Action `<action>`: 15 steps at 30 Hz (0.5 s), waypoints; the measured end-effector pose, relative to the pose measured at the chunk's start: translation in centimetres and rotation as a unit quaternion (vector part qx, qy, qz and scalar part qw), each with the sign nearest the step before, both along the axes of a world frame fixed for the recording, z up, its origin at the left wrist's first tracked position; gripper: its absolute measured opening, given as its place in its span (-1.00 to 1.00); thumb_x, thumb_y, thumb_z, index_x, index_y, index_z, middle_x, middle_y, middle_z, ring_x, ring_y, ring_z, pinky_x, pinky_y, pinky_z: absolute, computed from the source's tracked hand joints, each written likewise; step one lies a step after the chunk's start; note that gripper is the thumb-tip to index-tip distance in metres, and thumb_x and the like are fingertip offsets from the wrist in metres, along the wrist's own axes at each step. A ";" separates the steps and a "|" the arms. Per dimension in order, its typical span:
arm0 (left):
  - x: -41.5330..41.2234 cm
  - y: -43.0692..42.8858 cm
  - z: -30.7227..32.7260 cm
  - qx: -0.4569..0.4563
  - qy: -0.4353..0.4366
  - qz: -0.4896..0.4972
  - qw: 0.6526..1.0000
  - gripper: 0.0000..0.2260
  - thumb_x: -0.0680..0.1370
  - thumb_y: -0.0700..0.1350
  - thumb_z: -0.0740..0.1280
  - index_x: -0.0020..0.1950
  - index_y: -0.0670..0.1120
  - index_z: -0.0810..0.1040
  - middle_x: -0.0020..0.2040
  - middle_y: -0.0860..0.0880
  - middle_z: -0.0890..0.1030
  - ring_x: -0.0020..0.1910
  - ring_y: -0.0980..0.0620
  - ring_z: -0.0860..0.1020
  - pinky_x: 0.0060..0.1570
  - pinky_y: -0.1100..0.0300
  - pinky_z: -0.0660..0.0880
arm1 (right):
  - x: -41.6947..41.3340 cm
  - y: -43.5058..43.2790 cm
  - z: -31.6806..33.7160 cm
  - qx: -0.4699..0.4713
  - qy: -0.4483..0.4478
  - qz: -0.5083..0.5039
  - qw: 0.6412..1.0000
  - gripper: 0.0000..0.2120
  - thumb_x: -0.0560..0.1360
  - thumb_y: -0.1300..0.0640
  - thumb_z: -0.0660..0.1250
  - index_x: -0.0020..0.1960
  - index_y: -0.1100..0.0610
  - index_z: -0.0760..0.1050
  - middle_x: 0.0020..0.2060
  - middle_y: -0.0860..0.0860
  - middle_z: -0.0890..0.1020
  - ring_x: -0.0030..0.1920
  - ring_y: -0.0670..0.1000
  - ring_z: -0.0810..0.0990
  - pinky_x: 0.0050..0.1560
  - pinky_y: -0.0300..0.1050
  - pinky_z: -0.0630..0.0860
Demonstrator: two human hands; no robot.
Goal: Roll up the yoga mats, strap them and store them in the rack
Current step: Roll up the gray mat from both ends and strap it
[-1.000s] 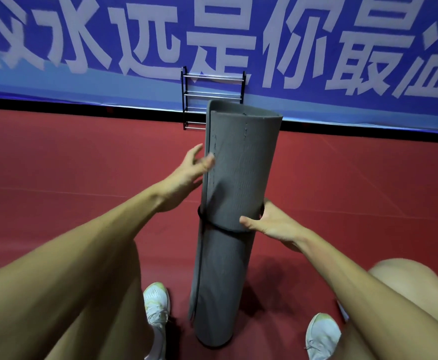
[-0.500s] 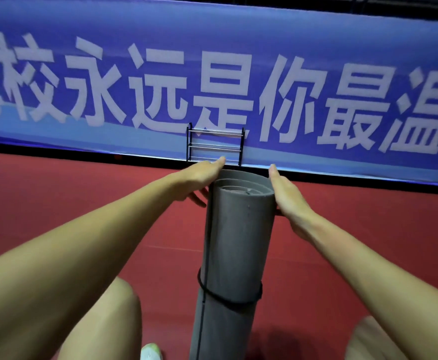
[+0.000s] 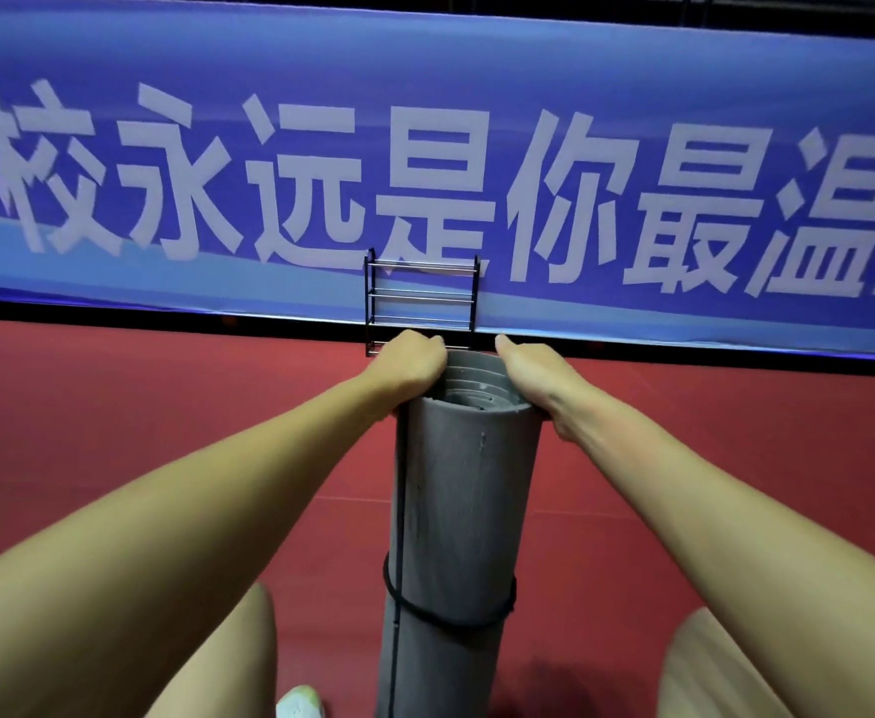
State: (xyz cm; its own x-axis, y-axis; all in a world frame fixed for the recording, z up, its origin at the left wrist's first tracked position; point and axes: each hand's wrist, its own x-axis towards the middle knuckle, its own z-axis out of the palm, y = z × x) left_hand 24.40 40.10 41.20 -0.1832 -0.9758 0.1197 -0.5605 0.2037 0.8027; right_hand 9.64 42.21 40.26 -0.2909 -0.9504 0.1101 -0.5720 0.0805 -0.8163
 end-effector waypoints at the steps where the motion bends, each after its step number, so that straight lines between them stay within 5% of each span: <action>1: -0.1 0.0 -0.7 -0.011 -0.021 0.004 1.000 -0.65 0.65 -0.08 0.04 0.07 -0.26 0.54 0.12 -0.26 0.58 0.00 -0.20 0.55 -0.09 0.06 0.45 | 0.1 0.1 -0.6 0.001 0.033 -0.003 0.999 -0.50 0.65 -0.09 0.01 0.34 0.22 0.45 0.30 0.15 0.51 0.28 0.18 0.47 0.28 -0.01 0.38; 6: 0.2 -0.1 -2.3 -0.001 -0.072 -0.040 0.997 -0.60 0.67 -0.05 0.01 0.09 -0.27 0.55 0.13 -0.26 0.56 -0.07 -0.15 0.53 -0.19 0.08 0.47 | 0.2 0.5 -2.4 0.008 0.103 0.011 0.995 -0.49 0.66 -0.08 -0.06 0.26 0.21 0.50 0.28 0.17 0.52 0.26 0.18 0.48 0.25 0.00 0.37; 15: 1.9 0.5 -3.3 0.016 -0.077 -0.040 0.996 -0.50 0.67 0.11 -0.05 0.30 -0.18 0.51 0.32 -0.19 0.49 0.22 -0.13 0.50 0.15 0.09 0.41 | 1.6 0.9 -3.2 0.002 0.113 0.034 0.993 -0.44 0.66 -0.14 -0.12 0.37 0.15 0.45 0.39 0.16 0.44 0.37 0.17 0.40 0.33 0.02 0.30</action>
